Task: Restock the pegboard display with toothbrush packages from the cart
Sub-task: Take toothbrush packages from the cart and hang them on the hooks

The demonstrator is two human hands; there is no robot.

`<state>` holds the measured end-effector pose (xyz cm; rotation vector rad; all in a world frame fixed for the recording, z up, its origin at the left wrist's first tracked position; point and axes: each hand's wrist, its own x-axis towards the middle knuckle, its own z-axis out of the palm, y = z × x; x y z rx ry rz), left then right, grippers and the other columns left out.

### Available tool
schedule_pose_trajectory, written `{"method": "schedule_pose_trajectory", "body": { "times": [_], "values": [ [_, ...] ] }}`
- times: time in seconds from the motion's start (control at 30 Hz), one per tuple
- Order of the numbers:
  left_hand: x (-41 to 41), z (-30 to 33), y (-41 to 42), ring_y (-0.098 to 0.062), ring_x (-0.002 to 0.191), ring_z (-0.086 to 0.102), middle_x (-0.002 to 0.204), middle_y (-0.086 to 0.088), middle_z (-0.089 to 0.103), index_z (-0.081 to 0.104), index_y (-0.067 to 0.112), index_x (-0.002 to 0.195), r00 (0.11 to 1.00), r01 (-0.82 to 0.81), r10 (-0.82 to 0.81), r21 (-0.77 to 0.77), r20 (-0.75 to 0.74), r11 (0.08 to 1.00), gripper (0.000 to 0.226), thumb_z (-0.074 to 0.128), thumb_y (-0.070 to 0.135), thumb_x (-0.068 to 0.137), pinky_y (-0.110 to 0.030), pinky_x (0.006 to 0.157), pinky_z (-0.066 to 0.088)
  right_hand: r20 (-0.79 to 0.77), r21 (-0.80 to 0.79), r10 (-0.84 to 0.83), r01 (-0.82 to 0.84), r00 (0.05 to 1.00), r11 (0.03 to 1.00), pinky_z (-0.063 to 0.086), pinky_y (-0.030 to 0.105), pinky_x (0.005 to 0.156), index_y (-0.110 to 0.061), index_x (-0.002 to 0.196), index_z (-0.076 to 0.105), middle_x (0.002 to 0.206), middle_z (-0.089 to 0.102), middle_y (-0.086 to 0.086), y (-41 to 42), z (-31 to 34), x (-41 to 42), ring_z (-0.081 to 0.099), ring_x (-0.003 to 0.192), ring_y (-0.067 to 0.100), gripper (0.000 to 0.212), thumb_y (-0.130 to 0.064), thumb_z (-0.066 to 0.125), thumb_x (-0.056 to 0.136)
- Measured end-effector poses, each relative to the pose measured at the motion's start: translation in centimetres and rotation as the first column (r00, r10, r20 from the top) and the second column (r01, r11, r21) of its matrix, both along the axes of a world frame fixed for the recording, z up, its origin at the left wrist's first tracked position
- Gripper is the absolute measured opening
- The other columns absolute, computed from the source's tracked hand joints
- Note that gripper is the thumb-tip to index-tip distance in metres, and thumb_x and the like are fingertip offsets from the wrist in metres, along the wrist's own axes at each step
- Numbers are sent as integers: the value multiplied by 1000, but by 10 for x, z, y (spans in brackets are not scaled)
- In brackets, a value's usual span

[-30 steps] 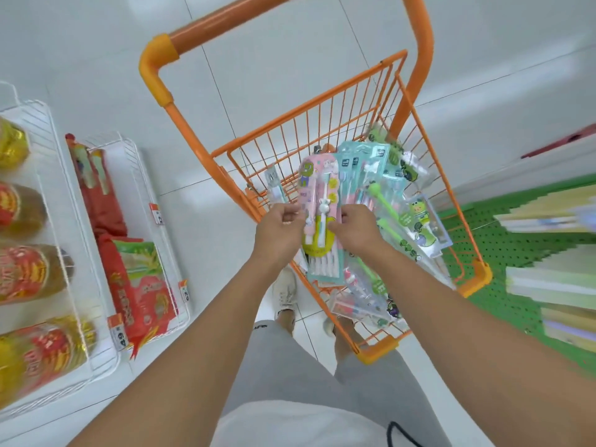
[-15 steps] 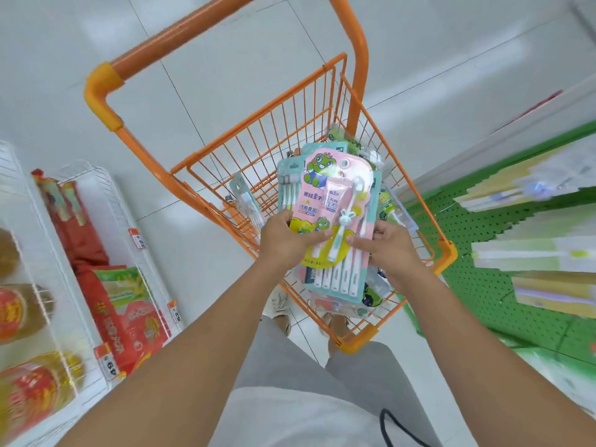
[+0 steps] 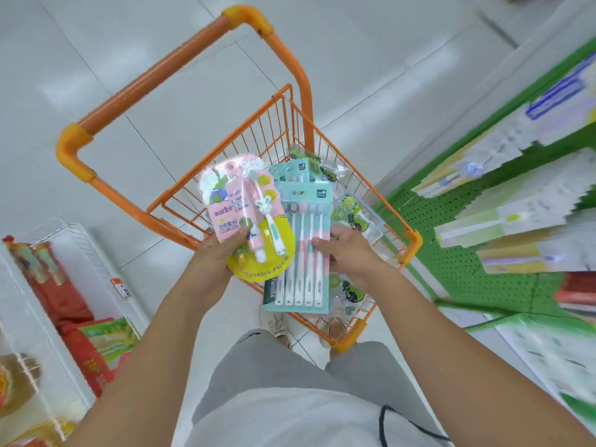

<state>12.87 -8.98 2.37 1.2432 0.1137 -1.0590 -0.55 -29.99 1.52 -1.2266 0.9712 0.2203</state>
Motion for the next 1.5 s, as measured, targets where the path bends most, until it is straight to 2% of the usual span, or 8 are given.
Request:
{"method": "schedule_pose_trajectory", "body": {
  "times": [0.13, 0.3, 0.4, 0.53, 0.77, 0.97, 1.1, 1.5],
  "values": [
    [-29, 8, -32, -33, 118, 65, 125, -10, 70, 65, 14, 128, 990, 143, -143, 39, 12, 989, 42, 72, 22, 87, -50, 104, 49, 53, 28, -132, 131, 990, 991, 61, 42, 81, -7, 115, 70, 115, 71, 27, 7, 18, -18, 68, 87, 31, 21, -20, 61, 101],
    [-72, 28, -74, -13, 106, 70, 113, 8, 74, 60, 26, 125, 899, 236, -293, 205, 324, 950, 41, 77, 23, 88, -39, 95, 55, 66, -2, -373, 374, 925, 927, 61, 43, 76, -16, 115, 69, 107, 76, 14, -5, 52, -60, 73, 84, 27, 36, -47, 59, 99],
    [-108, 44, -98, -8, 90, 72, 101, 7, 74, 46, 25, 122, 840, 288, -353, 213, 411, 934, 55, 81, 10, 82, -24, 74, 57, 170, -72, -362, 378, 917, 923, 62, 38, 68, -27, 110, 69, 105, 77, 6, -8, 74, -99, 74, 84, 20, 23, -36, 75, 90],
    [-164, 56, -129, -11, 91, 74, 101, 5, 76, 55, 22, 120, 712, 442, -524, 281, 467, 852, 65, 91, 9, 68, -33, 77, 60, 202, -159, -452, 484, 869, 860, 56, 24, 61, -23, 106, 70, 87, 78, -13, -16, 85, -165, 74, 78, 8, 34, -23, 88, 76],
    [-288, 51, -180, -28, 121, 63, 124, -3, 70, 69, 20, 120, 793, 553, -591, 233, 148, 800, 37, 67, 45, 93, -52, 106, 47, 191, -115, -709, 733, 678, 670, 48, 38, 64, -11, 92, 76, 79, 73, 7, -38, 89, -333, 63, 71, 23, 28, -31, 88, 76],
    [-417, 45, -215, -39, 100, 68, 97, -15, 74, 67, 16, 90, 734, 595, -656, 298, 177, 746, 30, 73, 44, 80, -54, 100, 48, 244, -84, -862, 895, 445, 438, 38, 34, 60, -10, 85, 68, 73, 52, 10, -45, 79, -473, 46, 67, 21, 17, -24, 78, 85],
    [-467, 60, -232, -27, 83, 67, 94, -13, 74, 65, 11, 97, 713, 560, -653, 354, 256, 749, 13, 67, 21, 90, -44, 80, 54, 243, -65, -863, 895, 442, 441, 47, 28, 57, -14, 79, 64, 74, 58, 9, -58, 78, -535, 54, 64, 20, 18, -16, 66, 96],
    [-437, 55, -243, -36, 90, 72, 100, -14, 73, 62, 17, 102, 687, 454, -652, 511, 321, 730, 9, 54, 22, 102, -53, 81, 60, 321, -208, -843, 901, 431, 382, 56, 33, 82, -20, 100, 69, 97, 74, 0, -136, 38, -548, 67, 87, 15, 17, -5, 60, 98]
  ]
}}
